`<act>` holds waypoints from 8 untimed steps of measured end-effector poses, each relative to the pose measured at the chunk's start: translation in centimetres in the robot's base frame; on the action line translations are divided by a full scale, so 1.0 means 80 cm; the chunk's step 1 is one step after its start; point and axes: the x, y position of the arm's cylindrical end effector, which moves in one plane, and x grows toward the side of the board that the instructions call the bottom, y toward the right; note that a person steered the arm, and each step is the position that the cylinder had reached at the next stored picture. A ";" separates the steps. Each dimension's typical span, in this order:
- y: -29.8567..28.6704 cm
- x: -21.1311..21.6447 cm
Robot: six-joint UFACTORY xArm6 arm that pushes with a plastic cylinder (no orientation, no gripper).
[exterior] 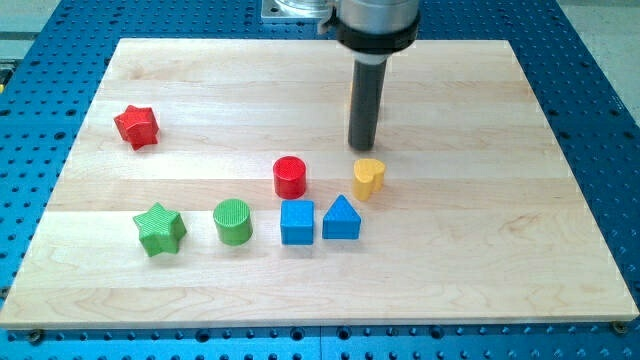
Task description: Locate the hexagon at the top right side of the red star
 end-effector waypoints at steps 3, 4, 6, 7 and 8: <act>-0.117 -0.099; -0.080 -0.058; 0.041 -0.100; 0.014 -0.144; -0.097 -0.146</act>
